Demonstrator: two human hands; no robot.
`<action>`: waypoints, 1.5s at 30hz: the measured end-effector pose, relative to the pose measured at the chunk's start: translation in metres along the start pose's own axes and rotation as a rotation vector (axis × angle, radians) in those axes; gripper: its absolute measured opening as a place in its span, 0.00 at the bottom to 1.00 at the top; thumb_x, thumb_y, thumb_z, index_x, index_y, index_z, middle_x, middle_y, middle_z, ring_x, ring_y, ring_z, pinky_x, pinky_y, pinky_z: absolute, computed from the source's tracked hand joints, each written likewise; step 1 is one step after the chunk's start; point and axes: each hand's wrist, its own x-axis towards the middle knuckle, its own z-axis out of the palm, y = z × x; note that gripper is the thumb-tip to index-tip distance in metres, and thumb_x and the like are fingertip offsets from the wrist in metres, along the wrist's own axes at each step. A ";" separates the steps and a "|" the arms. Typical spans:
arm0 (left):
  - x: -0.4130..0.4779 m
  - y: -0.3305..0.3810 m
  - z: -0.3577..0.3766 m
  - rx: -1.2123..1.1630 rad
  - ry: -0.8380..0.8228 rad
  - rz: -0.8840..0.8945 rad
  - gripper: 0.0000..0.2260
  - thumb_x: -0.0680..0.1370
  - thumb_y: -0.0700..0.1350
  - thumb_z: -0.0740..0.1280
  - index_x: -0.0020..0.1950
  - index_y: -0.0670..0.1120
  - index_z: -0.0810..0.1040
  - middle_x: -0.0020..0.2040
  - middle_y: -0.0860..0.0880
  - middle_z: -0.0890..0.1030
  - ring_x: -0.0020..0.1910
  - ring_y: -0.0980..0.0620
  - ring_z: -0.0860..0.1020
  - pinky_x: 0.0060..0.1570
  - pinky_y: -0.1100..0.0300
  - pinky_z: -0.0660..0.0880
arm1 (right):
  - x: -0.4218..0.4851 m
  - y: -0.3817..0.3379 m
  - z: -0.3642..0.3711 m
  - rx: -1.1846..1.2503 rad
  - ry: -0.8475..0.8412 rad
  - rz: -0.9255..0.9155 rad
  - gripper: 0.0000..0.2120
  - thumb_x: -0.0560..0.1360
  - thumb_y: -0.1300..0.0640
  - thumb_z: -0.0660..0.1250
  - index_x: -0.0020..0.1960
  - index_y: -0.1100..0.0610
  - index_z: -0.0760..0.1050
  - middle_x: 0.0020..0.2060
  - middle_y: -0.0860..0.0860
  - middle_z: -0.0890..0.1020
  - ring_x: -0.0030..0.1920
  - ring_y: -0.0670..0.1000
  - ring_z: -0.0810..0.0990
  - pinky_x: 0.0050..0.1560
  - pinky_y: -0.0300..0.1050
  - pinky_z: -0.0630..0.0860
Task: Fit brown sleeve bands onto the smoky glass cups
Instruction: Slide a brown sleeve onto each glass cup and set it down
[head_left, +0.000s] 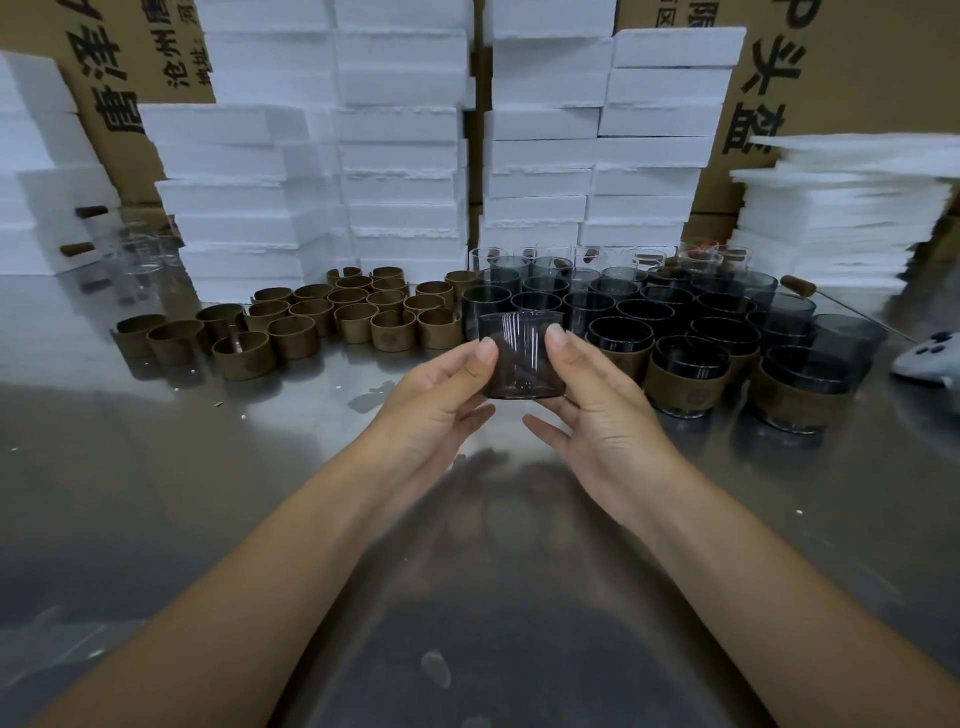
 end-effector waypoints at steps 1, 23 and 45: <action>0.000 0.000 -0.001 0.018 -0.005 -0.003 0.19 0.70 0.58 0.66 0.56 0.51 0.81 0.55 0.51 0.83 0.58 0.56 0.78 0.61 0.56 0.68 | 0.000 0.000 0.000 -0.009 -0.004 0.007 0.31 0.60 0.40 0.71 0.61 0.49 0.78 0.55 0.48 0.84 0.57 0.46 0.81 0.58 0.49 0.76; -0.003 0.002 0.001 0.075 0.081 -0.017 0.36 0.60 0.61 0.71 0.65 0.45 0.76 0.59 0.48 0.82 0.59 0.53 0.78 0.48 0.62 0.74 | 0.001 0.000 -0.004 -0.118 -0.074 0.006 0.23 0.54 0.37 0.72 0.44 0.49 0.84 0.45 0.45 0.86 0.49 0.43 0.81 0.50 0.42 0.71; -0.001 -0.001 -0.002 0.071 0.111 0.008 0.29 0.62 0.60 0.72 0.60 0.47 0.80 0.53 0.50 0.84 0.56 0.52 0.81 0.51 0.60 0.74 | 0.001 0.002 -0.003 -0.123 0.044 -0.001 0.36 0.57 0.38 0.71 0.63 0.50 0.76 0.57 0.47 0.82 0.55 0.47 0.81 0.50 0.43 0.73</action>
